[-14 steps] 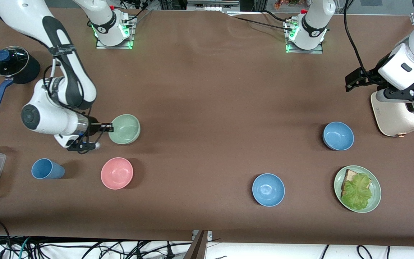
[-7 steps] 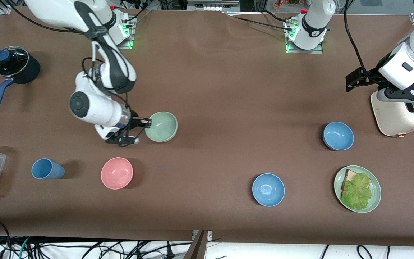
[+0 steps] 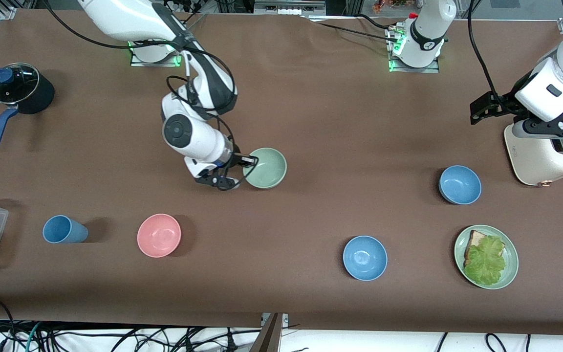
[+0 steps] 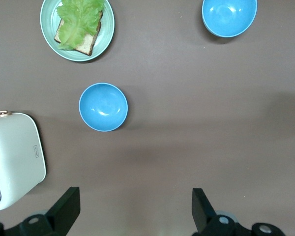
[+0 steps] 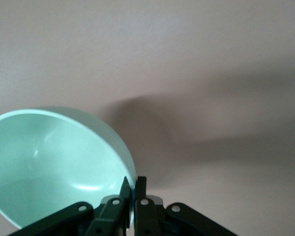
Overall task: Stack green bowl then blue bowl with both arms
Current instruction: 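Slide the green bowl with the right gripper to the table's middle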
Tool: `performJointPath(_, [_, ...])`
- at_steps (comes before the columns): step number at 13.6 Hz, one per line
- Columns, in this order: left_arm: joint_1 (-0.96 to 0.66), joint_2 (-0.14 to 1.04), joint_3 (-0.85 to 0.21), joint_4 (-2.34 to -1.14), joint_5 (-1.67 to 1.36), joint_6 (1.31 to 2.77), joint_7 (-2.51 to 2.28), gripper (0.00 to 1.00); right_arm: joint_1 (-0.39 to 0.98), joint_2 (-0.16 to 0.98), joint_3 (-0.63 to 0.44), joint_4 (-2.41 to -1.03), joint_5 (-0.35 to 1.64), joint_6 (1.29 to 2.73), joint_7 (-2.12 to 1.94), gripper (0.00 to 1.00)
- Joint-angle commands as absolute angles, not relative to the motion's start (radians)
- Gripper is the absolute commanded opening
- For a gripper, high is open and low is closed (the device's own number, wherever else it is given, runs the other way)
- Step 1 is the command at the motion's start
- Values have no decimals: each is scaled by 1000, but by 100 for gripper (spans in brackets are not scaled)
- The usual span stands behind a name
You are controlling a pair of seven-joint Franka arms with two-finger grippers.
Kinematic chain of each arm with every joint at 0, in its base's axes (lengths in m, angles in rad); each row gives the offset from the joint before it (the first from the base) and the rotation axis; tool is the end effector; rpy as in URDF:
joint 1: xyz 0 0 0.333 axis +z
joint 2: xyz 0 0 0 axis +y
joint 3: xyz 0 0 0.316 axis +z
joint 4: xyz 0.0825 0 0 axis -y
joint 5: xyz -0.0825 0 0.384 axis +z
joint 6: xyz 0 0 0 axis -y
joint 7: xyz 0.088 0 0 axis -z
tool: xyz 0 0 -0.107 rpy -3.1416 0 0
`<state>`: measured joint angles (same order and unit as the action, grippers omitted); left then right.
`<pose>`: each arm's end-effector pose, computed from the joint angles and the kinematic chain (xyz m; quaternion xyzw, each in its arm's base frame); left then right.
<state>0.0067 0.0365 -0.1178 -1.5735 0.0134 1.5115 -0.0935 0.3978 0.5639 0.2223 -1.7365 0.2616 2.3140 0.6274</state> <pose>0.5548 -0.0592 0.5982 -0.9987 0.0088 0.0484 0.0095 0.5512 0.3821 0.2648 -0.9819 0.1077 0.0828 0.1318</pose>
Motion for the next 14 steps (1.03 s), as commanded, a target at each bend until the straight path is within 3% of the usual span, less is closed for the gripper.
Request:
performJointPath(1, [11, 51, -121, -1540, 2, 1486, -83, 100, 445, 649, 218, -1642, 265, 2318, 693, 0])
performJointPath(11, [12, 52, -121, -1543, -2, 1485, -72, 100, 523, 776, 218, -1543, 268, 2324, 798, 0])
performJointPath(12, [14, 52, -120, -1543, -5, 1485, -71, 100, 523, 776, 218, -1543, 268, 2324, 798, 8])
performJointPath(13, [14, 54, -120, -1543, -5, 1486, -71, 100, 522, 776, 218, -1540, 270, 2324, 796, 57])
performJointPath(14, [14, 60, -120, -1543, -6, 1488, -71, 100, 517, 773, 216, -1537, 268, 2321, 792, 63])
